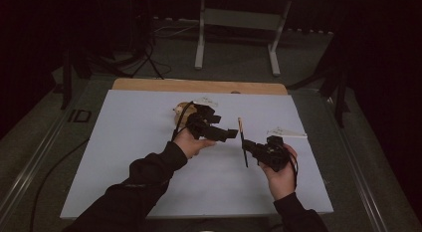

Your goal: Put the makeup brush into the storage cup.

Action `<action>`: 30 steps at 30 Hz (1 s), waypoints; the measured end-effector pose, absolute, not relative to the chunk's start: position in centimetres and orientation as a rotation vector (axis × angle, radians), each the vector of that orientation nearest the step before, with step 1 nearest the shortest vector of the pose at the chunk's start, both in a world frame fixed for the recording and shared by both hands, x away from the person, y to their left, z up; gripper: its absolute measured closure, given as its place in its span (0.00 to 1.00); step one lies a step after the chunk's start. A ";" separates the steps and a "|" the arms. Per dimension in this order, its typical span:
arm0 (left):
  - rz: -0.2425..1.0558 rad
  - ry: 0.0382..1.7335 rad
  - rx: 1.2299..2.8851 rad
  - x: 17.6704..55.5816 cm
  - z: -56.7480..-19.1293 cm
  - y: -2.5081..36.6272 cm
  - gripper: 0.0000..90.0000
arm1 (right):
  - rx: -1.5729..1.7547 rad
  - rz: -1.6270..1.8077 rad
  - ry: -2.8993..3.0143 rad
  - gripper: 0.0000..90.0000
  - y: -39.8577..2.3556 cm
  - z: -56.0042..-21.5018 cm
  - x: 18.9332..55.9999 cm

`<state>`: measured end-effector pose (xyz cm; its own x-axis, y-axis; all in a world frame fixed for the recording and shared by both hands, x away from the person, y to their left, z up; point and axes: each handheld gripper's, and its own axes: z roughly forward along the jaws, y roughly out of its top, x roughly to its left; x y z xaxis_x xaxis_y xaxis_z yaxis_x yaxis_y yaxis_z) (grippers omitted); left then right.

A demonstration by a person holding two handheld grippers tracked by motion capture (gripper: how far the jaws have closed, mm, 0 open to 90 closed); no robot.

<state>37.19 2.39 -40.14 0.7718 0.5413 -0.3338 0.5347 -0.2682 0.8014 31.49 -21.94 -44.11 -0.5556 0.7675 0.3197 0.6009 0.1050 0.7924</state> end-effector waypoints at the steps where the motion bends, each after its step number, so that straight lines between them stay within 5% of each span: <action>1: 0.008 0.816 1.924 37.2 -40.1 2.4 0.16 | 1.381 1.438 2.200 0.93 -21.9 -44.1 31.5; 30: -0.251 0.925 1.714 39.3 -44.9 0.1 0.72 | 1.363 1.430 2.224 0.93 -21.5 -44.3 31.6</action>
<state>39.28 0.08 -44.94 0.6709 0.4504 -0.5891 0.6863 -0.0763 0.7233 31.57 -21.52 -44.33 -0.5690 0.7604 0.3131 0.6004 0.1239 0.7901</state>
